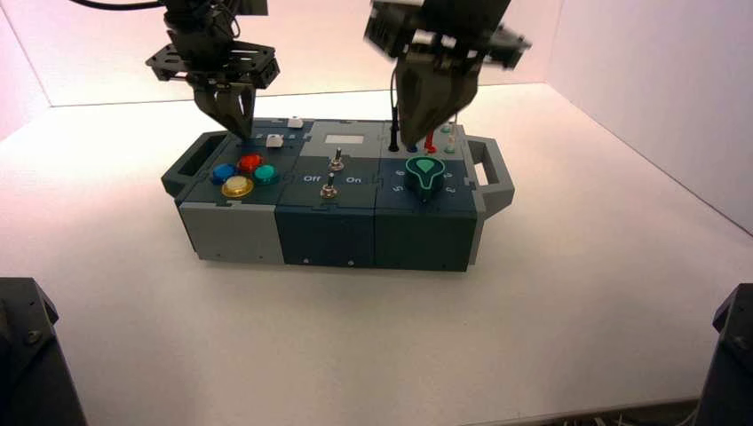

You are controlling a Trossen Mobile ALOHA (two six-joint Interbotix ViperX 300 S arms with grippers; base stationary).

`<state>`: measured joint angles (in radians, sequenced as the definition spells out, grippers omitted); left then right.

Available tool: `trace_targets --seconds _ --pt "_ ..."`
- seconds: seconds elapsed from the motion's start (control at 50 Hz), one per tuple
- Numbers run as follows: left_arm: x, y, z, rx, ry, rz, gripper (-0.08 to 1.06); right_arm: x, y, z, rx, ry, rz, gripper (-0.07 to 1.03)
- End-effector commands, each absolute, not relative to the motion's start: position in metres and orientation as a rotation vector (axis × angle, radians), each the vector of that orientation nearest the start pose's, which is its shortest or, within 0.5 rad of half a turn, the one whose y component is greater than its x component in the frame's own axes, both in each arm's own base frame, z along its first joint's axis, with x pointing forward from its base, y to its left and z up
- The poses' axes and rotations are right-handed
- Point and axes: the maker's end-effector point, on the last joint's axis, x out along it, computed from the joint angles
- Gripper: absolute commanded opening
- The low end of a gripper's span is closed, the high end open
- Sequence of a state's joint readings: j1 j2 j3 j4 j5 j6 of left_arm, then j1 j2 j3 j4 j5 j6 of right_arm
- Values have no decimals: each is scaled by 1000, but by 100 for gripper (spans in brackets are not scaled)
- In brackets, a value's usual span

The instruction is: Flip the bottom switch off with the right gripper.

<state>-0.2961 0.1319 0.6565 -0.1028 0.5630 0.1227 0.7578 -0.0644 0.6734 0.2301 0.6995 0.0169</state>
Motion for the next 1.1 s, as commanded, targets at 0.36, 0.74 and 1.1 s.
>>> trace_targets --seconds 0.36,0.74,1.1 --pt "327 -110 23 214 1369 -328 -3 219 308 80 -306 1359 738 -2" --pt "327 -110 21 216 1373 -329 -3 217 317 74 -302 1380 747 -2" --pt "326 -110 21 213 1376 -329 -3 220 325 60 -320 1404 744 -2"
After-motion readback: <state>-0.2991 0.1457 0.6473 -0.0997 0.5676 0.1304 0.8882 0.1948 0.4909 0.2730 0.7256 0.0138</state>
